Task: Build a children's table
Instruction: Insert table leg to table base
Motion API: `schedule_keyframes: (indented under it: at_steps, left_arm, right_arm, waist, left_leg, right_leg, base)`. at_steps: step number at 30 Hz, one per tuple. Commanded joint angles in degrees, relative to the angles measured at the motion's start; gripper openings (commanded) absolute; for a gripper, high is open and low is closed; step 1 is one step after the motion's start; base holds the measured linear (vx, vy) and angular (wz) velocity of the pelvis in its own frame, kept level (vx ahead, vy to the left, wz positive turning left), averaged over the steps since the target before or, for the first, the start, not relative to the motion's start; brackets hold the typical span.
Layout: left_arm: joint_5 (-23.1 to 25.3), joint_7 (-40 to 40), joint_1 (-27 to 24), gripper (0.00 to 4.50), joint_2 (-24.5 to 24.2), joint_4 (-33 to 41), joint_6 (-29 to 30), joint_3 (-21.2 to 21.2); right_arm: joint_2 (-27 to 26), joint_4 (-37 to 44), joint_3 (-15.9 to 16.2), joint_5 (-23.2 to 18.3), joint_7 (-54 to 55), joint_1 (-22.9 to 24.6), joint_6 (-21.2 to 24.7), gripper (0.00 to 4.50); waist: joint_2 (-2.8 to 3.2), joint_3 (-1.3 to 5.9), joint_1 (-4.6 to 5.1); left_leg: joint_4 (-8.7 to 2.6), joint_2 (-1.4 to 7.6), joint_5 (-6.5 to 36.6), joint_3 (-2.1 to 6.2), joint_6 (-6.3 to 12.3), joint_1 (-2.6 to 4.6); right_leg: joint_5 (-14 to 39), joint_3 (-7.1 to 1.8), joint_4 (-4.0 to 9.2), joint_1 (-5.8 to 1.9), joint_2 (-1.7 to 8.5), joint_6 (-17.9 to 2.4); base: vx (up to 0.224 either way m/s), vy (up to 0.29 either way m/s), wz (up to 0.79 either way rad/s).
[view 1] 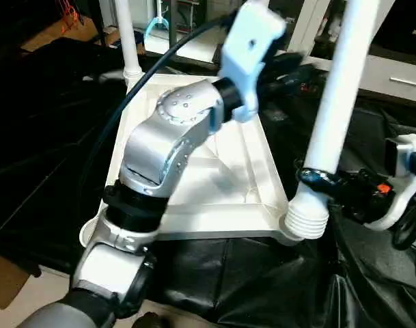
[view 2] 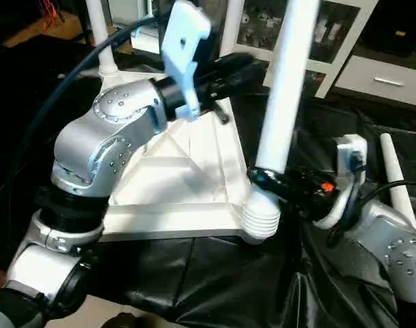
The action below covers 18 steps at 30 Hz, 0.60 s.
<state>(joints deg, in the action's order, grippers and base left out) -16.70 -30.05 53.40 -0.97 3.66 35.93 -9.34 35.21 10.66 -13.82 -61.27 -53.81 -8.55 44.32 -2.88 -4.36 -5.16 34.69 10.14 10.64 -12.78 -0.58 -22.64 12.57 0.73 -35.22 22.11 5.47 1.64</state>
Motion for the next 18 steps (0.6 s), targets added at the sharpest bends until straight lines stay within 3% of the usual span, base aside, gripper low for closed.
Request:
schedule_keyframes:
  at_steps: [1, 4, 9, 15, 17, 18]
  left_arm:
    - [-1.8, -0.4, 1.4, 1.22, 0.8, 1.7, 0.8, -0.6]
    - [-2.4, 0.2, 1.0, 1.22, 2.1, 2.1, 0.7, -0.9]
    - [-2.6, 1.6, 0.7, 1.22, 3.6, 2.6, 1.0, 0.4]
    - [-8.8, 6.6, 1.5, 1.22, 7.2, 2.6, 3.2, 8.3]
    - [-9.1, 6.8, 1.7, 1.22, 7.2, 2.8, 3.5, 8.9]
    - [-9.1, 6.8, 1.7, 1.22, 7.2, 2.8, 3.5, 8.9]
  right_arm:
    - [0.4, 1.2, 0.2, 0.9, -0.3, 0.3, -0.6, 1.84]
    - [0.0, 1.8, 1.4, 1.9, -0.5, 0.1, -0.8, 1.84]
    - [-0.5, 2.2, 1.8, 2.4, -0.4, -0.3, -1.0, 1.84]
    - [-0.5, 2.5, 2.5, 3.6, -0.7, -0.2, -1.8, 1.84]
    - [-0.6, 2.4, 2.7, 4.2, -0.5, -0.2, -2.2, 1.84]
    - [-0.7, 2.4, 2.7, 4.2, -0.5, -0.2, -2.3, 1.84]
  waist:
    - [-0.9, 3.76, -0.08]
    - [-0.95, 3.67, -0.03]
    - [-0.96, 3.75, 0.02]
    - [-1.14, 3.61, -0.01]
    - [-1.03, 3.58, 0.01]
    - [-0.66, 3.52, 0.0]
  left_leg:
    - [-3.43, 3.19, 1.9, 1.78, 4.61, 1.8]
    - [-3.53, 3.2, 2.9, 1.85, 4.16, 1.84]
    - [-3.45, 3.18, 1.8, 1.9, 4.42, 1.75]
    - [-3.35, 3.14, 1.5, 1.91, 4.92, 1.64]
    - [-3.37, 3.09, 1.6, 1.91, 5.07, 1.74]
    - [-3.43, 3.12, 1.8, 1.97, 5.0, 1.74]
  right_leg:
    - [-2.2, -1.16, 3.15, -2.04, 2.71, -16.7]
    - [-0.1, -1.2, 3.4, -2.0, 2.69, -15.8]
    - [-2.3, -1.17, 3.14, -2.05, 2.66, -15.7]
    - [-3.1, -1.17, 3.08, -2.16, 2.73, -16.8]
    - [-2.6, -1.16, 3.2, -2.04, 2.56, -16.3]
    - [-2.3, -1.18, 3.23, -2.0, 2.61, -16.2]
  base:
    - [0.0, 0.0, 0.0]
    - [0.0, 0.0, 0.0]
    - [0.0, 0.0, 0.0]
    - [0.0, 0.0, 0.0]
    - [0.0, 0.0, 0.0]
    - [0.0, 0.0, 0.0]
